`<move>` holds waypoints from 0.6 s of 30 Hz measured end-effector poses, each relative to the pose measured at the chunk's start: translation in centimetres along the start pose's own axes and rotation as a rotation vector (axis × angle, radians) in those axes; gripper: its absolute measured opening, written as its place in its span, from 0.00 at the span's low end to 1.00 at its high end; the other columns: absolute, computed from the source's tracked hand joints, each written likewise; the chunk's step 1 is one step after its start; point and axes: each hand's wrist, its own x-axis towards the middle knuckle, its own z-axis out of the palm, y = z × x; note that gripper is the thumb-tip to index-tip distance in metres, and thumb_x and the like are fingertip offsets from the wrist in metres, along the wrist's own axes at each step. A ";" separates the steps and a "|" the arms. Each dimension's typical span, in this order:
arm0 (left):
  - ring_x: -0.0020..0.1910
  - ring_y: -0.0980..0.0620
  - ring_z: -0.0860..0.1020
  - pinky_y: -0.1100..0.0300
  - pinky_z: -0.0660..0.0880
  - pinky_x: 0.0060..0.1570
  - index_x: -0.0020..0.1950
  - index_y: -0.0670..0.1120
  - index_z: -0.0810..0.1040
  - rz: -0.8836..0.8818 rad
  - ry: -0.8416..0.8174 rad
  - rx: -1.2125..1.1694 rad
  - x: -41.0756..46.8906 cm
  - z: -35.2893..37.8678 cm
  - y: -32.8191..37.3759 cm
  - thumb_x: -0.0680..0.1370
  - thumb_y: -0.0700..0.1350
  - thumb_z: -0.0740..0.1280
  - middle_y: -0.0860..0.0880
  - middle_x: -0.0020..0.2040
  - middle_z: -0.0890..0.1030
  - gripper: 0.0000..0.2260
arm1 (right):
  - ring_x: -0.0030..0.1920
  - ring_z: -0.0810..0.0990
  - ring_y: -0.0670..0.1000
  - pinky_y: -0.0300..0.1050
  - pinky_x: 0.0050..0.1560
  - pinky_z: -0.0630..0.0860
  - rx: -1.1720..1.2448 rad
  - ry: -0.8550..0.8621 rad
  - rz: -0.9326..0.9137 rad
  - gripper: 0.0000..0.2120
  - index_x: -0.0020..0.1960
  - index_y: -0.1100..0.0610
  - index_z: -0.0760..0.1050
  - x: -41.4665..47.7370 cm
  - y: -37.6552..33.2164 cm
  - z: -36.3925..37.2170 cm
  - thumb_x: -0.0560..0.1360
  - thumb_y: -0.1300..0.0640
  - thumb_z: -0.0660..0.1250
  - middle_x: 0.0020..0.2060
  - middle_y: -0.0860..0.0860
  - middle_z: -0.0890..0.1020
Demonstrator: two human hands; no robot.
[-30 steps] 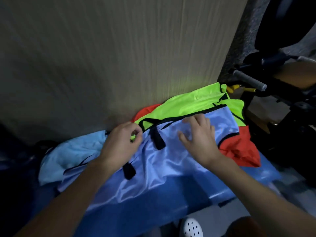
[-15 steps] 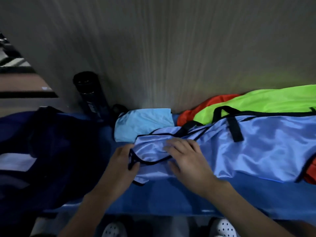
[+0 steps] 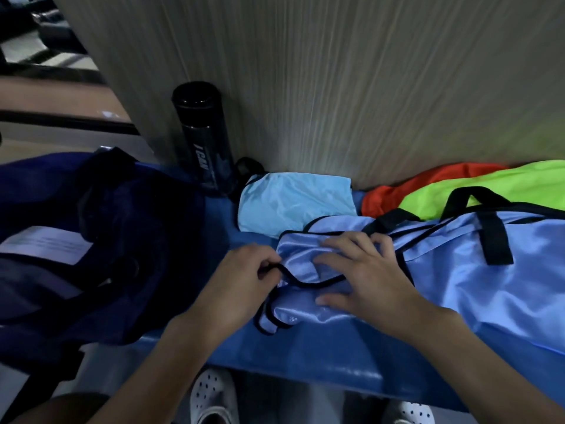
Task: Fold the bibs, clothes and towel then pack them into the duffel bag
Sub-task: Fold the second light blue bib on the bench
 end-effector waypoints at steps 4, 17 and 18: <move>0.46 0.64 0.76 0.73 0.69 0.42 0.44 0.55 0.79 0.024 -0.020 0.006 -0.1 -0.7 0.7 0.77 0.45 0.71 0.57 0.43 0.78 0.05 | 0.62 0.73 0.52 0.52 0.59 0.60 0.038 0.104 -0.015 0.12 0.39 0.46 0.79 -0.1 -0.8 -0.4 0.73 0.45 0.60 0.59 0.46 0.77; 0.51 0.60 0.80 0.58 0.77 0.57 0.54 0.56 0.79 -0.107 -0.192 -0.018 1.0 -2.2 0.2 0.80 0.44 0.66 0.56 0.51 0.82 0.08 | 0.56 0.77 0.51 0.48 0.57 0.60 0.002 0.090 -0.038 0.12 0.55 0.49 0.79 -2.2 0.3 -0.1 0.72 0.51 0.65 0.46 0.43 0.79; 0.52 0.60 0.79 0.57 0.76 0.58 0.56 0.56 0.78 -0.119 -0.166 -0.016 1.3 -2.0 0.2 0.80 0.44 0.66 0.57 0.53 0.80 0.08 | 0.53 0.78 0.51 0.47 0.56 0.60 0.006 0.120 -0.039 0.09 0.49 0.50 0.80 -2.1 0.3 -0.3 0.74 0.52 0.63 0.43 0.43 0.79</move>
